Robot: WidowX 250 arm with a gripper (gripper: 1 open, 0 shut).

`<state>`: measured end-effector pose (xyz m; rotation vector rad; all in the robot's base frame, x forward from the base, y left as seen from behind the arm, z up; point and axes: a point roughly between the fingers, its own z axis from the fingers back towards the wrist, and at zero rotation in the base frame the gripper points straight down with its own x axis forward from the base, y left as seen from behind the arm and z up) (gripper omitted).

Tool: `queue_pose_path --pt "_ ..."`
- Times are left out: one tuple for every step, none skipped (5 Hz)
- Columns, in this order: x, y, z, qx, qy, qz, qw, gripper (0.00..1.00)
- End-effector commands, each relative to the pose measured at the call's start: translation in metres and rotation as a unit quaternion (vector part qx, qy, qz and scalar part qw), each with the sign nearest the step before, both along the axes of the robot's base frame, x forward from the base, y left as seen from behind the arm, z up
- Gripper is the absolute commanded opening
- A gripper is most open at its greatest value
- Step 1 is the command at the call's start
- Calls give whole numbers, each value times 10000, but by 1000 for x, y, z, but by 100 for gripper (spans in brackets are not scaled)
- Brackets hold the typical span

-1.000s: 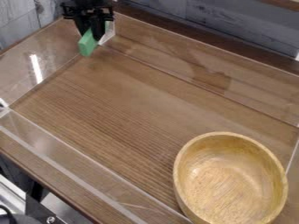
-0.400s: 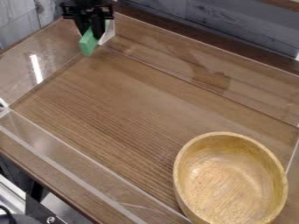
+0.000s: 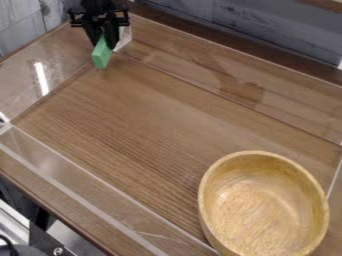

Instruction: Put the green block in the brown bowl

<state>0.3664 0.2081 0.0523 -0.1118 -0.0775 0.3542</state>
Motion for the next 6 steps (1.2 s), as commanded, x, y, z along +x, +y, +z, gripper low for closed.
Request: queue_pose_path --pt "7 6 50 283 -583 98 9978 0" --pt "7 6 54 262 -642 167 9975 0" --pt "6 7 58 241 -695 244 9970 0" --pt "4 7 59 219 -737 323 9965 0" --pt "3 6 61 197 -781 407 9959 0" --pt "3 7 58 195 -826 529 9950 0"
